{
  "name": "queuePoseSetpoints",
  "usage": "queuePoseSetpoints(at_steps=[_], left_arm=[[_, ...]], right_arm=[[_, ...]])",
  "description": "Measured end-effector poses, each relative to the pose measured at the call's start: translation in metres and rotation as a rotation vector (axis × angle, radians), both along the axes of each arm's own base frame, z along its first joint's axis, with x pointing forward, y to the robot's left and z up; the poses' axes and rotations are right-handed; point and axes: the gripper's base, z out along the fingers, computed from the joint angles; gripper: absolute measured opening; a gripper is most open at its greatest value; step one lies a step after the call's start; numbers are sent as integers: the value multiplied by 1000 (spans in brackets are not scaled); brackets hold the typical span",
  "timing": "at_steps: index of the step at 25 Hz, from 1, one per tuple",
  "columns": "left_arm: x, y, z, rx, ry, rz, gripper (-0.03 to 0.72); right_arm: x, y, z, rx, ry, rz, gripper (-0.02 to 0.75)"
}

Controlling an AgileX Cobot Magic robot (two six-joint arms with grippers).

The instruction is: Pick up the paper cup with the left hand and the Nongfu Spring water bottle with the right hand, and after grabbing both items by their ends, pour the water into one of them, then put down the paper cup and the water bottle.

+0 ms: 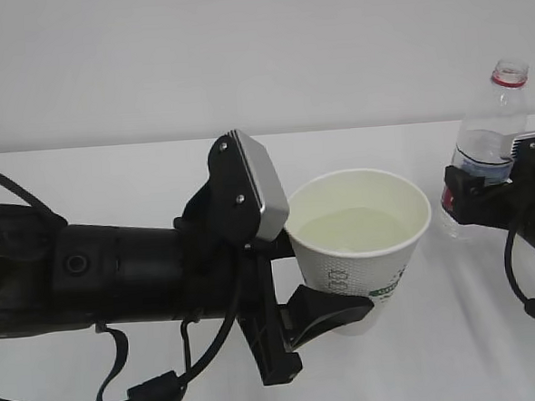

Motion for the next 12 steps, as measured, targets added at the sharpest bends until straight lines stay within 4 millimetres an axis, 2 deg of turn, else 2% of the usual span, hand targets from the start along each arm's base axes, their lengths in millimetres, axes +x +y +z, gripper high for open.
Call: queuePoseSetpoints(at_steps=[12], left_arm=[[0, 0, 0, -1, 2, 3, 492]], right_arm=[[-19, 1, 7, -1, 10, 26, 664]])
